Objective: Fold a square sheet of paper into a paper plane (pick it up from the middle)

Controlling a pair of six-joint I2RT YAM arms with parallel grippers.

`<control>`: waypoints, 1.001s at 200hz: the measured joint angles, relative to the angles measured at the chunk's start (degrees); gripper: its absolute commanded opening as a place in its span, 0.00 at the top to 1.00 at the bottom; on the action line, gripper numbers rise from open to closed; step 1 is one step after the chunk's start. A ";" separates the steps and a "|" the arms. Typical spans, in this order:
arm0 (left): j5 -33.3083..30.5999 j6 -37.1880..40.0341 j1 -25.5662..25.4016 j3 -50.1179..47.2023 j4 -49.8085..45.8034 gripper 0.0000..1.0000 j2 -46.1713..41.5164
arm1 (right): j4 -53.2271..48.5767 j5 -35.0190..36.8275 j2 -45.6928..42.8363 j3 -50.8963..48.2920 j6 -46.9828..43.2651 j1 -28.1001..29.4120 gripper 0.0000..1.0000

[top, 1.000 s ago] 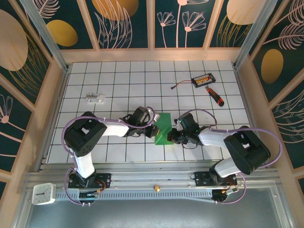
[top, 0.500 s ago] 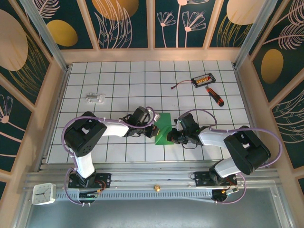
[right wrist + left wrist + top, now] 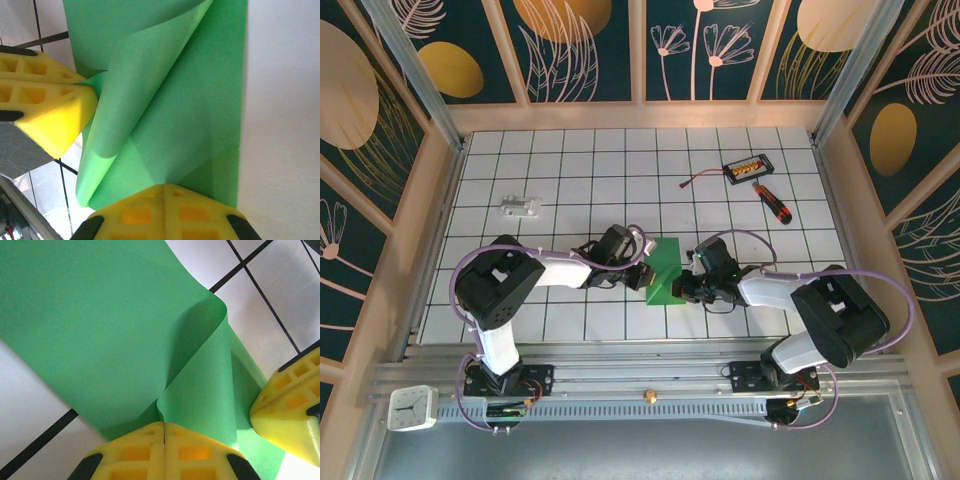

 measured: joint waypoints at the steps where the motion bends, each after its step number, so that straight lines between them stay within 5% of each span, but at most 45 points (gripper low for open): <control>1: 0.00 0.00 0.00 0.00 0.00 1.00 0.00 | 0.00 0.00 0.00 0.00 0.02 0.00 0.93; 73: -0.13 0.39 0.00 -0.24 0.20 1.00 0.00 | -3.85 2.03 -0.17 2.29 -0.57 0.00 0.84; 114: -0.15 0.46 0.00 -0.63 1.03 1.00 0.00 | -5.29 2.25 -5.14 2.47 -0.39 0.17 0.88; 158: -0.15 0.46 0.00 -0.66 1.05 1.00 0.00 | 5.66 -0.20 -7.61 -0.66 4.96 4.72 1.00; 200: -0.15 0.46 0.00 -0.66 1.05 1.00 0.00 | 13.44 -1.73 -2.45 -1.66 9.09 8.33 1.00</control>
